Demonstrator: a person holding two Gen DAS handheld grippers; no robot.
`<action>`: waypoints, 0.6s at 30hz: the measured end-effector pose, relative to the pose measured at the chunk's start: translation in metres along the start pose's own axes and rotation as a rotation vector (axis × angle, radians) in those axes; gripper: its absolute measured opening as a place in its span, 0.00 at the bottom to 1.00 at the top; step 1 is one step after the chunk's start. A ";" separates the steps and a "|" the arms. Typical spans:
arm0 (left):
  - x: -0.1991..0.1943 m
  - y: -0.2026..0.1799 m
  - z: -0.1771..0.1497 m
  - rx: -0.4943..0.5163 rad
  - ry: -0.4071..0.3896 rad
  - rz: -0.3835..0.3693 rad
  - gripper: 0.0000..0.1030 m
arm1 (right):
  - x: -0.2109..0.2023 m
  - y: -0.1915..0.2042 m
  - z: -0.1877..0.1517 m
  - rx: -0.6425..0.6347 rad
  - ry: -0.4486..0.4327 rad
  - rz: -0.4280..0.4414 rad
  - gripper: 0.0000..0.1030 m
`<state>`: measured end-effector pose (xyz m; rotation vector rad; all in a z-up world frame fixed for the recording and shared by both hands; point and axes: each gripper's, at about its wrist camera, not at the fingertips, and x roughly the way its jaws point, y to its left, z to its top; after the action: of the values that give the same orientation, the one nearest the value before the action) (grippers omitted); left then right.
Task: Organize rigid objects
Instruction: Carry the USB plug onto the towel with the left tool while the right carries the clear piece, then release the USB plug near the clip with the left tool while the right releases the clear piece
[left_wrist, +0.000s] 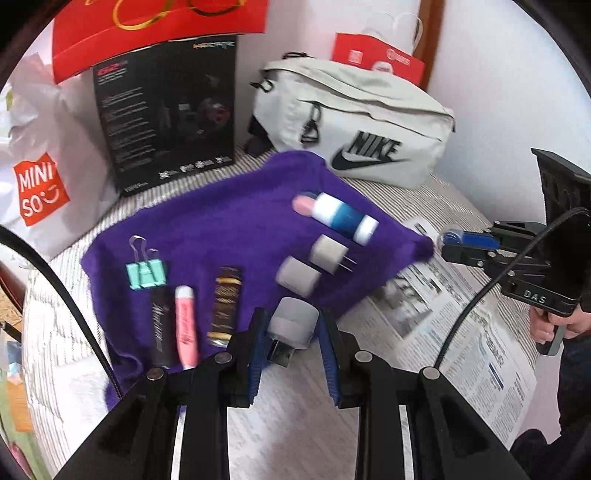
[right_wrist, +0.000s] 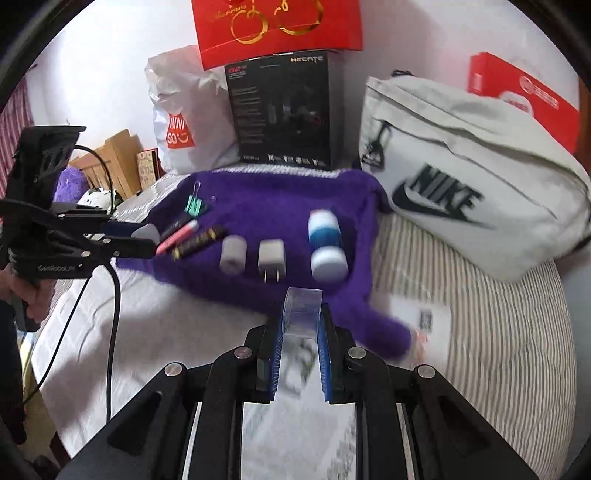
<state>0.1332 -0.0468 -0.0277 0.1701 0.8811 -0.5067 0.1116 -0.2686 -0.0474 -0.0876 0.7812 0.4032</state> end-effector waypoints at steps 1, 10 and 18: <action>0.001 0.004 0.003 -0.004 -0.001 0.005 0.26 | 0.006 0.001 0.007 -0.004 0.001 0.000 0.17; 0.035 0.042 0.032 -0.045 0.032 0.019 0.26 | 0.075 0.010 0.061 -0.018 0.028 0.044 0.17; 0.080 0.075 0.058 -0.071 0.096 0.017 0.26 | 0.135 0.023 0.085 -0.045 0.102 0.078 0.17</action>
<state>0.2526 -0.0298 -0.0581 0.1378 0.9894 -0.4539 0.2453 -0.1850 -0.0796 -0.1205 0.8777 0.4936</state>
